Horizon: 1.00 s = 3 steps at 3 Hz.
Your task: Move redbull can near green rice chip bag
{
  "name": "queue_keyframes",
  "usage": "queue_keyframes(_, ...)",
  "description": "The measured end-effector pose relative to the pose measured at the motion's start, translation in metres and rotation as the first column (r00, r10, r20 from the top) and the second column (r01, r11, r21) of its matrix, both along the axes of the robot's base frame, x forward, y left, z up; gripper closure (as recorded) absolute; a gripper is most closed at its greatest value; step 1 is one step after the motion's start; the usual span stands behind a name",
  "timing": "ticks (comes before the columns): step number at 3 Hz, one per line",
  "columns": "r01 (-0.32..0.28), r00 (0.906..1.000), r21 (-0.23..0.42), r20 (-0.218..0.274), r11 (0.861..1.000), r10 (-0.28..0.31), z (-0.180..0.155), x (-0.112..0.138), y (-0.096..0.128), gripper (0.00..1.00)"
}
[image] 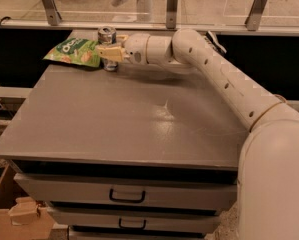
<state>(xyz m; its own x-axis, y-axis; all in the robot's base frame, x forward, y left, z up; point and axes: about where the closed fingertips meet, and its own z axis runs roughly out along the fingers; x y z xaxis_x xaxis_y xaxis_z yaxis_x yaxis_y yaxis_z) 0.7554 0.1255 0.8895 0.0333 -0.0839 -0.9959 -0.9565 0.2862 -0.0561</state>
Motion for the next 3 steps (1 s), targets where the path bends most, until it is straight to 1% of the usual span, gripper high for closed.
queue_keyframes(1,0.010,0.9999,-0.003,0.002,1.000,-0.010,0.000,-0.003,-0.004,0.15)
queue_keyframes(2,0.022,0.9995,-0.016,0.022,1.000,-0.022,0.006,-0.010,-0.014,0.00)
queue_keyframes(3,0.067,0.9959,-0.048,0.064,0.997,-0.064,0.021,-0.022,-0.045,0.00)
